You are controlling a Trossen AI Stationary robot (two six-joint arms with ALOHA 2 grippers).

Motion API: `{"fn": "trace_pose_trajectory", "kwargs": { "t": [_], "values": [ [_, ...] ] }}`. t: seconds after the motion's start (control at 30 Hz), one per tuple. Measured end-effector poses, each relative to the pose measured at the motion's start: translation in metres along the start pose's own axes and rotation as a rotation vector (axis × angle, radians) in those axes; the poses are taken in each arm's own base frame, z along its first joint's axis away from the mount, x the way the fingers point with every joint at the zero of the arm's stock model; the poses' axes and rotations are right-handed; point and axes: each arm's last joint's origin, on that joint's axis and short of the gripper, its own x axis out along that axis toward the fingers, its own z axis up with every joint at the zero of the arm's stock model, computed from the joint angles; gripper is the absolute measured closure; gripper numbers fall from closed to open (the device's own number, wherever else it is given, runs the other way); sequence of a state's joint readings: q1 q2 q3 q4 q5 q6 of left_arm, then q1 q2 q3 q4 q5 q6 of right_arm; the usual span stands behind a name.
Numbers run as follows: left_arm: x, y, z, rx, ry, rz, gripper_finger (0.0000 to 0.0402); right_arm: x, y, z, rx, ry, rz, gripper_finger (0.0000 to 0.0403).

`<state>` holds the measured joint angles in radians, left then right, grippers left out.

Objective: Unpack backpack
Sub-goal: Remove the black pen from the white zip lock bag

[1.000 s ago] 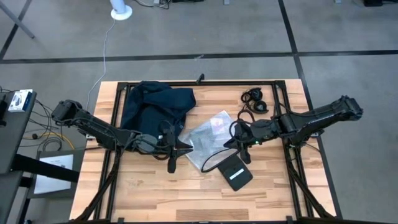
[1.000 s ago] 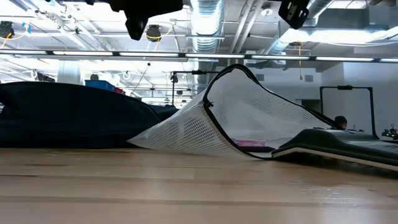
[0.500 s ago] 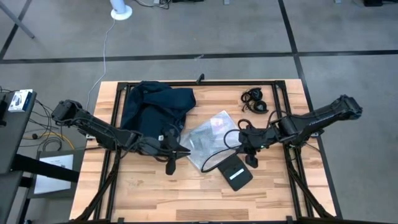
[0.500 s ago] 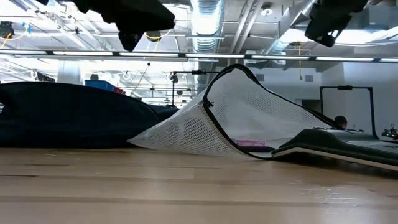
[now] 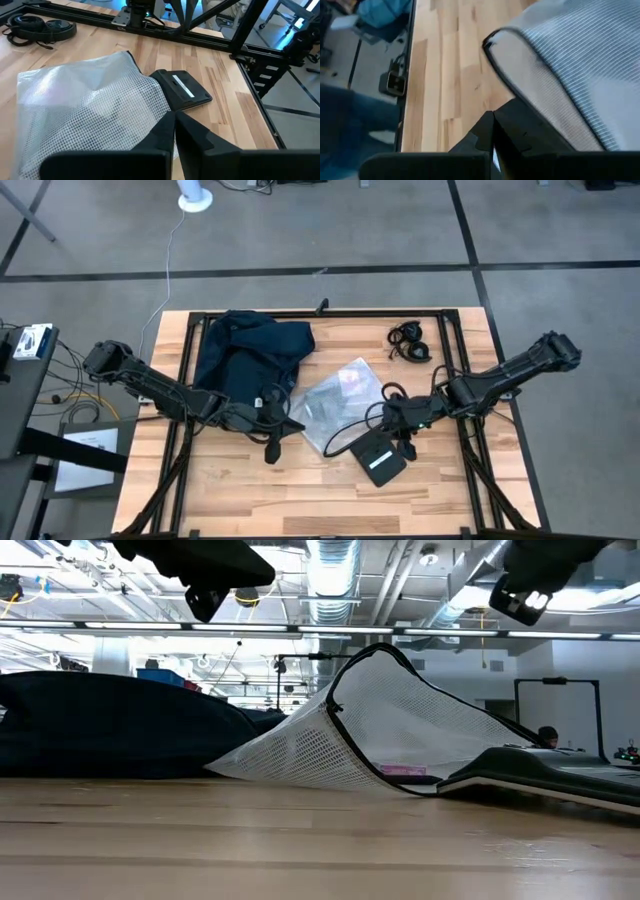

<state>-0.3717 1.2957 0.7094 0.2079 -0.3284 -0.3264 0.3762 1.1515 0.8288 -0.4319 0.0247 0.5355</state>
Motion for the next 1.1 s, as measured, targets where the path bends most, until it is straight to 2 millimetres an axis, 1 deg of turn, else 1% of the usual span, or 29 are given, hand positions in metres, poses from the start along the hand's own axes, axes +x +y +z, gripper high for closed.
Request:
{"fn": "trace_pose_trajectory", "kwargs": {
  "t": [0.1, 0.27, 0.4, 0.5, 0.57, 0.63, 0.67, 0.7, 0.73, 0.77, 0.8, 0.83, 0.9, 0.97, 1.03, 1.1],
  "values": [
    [0.000, 0.000, 0.000, 0.000, 0.003, -0.010, 0.0401, 0.002, 0.004, -0.005, -0.027, 0.005, 0.019, 0.0403],
    [0.000, 0.001, 0.000, 0.008, 0.001, -0.007, 0.0401, 0.013, 0.003, -0.014, -0.041, -0.033, 0.119, 0.0403],
    [0.001, 0.004, 0.002, -0.010, -0.003, 0.003, 0.0401, 0.035, -0.005, -0.016, -0.053, -0.055, 0.125, 0.0403],
    [0.002, 0.005, 0.002, -0.012, -0.008, 0.006, 0.0401, 0.057, -0.008, -0.003, -0.135, -0.140, 0.126, 0.0403],
    [0.002, 0.006, 0.003, -0.014, -0.016, 0.010, 0.0401, 0.073, -0.015, 0.006, -0.157, -0.153, 0.097, 0.0403],
    [0.002, 0.006, 0.005, -0.025, -0.028, 0.007, 0.0401, 0.088, -0.026, 0.014, -0.135, -0.138, 0.053, 0.0403],
    [0.002, 0.006, 0.005, -0.026, -0.030, 0.007, 0.0401, 0.092, -0.030, 0.015, -0.127, -0.132, 0.037, 0.0403],
    [0.001, 0.004, 0.004, -0.026, -0.030, 0.001, 0.0401, 0.098, -0.038, 0.016, -0.109, -0.108, 0.002, 0.0403],
    [0.001, 0.002, 0.004, -0.026, -0.030, -0.001, 0.0401, 0.106, -0.047, 0.021, -0.090, -0.094, -0.020, 0.0403],
    [0.000, -0.001, 0.003, -0.025, -0.033, -0.007, 0.0401, 0.110, -0.051, 0.026, -0.083, -0.113, -0.024, 0.0403],
    [-0.001, -0.003, 0.003, -0.023, -0.032, -0.016, 0.0401, 0.116, -0.059, 0.026, -0.076, -0.099, -0.044, 0.0403],
    [-0.002, -0.005, 0.002, -0.019, -0.028, -0.025, 0.0401, 0.120, -0.068, 0.023, -0.064, -0.058, -0.075, 0.0403],
    [-0.004, -0.012, -0.001, -0.020, -0.016, -0.055, 0.0401, 0.124, -0.078, 0.030, -0.067, -0.068, -0.091, 0.0403],
    [-0.006, -0.017, -0.005, -0.010, 0.002, -0.066, 0.0401, 0.121, -0.084, 0.043, -0.057, -0.118, -0.096, 0.0403],
    [-0.008, -0.021, -0.007, -0.006, 0.017, -0.080, 0.0401, 0.118, -0.091, 0.049, -0.044, -0.128, -0.110, 0.0403],
    [-0.009, -0.024, -0.009, -0.003, 0.025, -0.092, 0.0401, 0.113, -0.093, 0.052, -0.063, -0.133, -0.119, 0.0403]
  ]
}}
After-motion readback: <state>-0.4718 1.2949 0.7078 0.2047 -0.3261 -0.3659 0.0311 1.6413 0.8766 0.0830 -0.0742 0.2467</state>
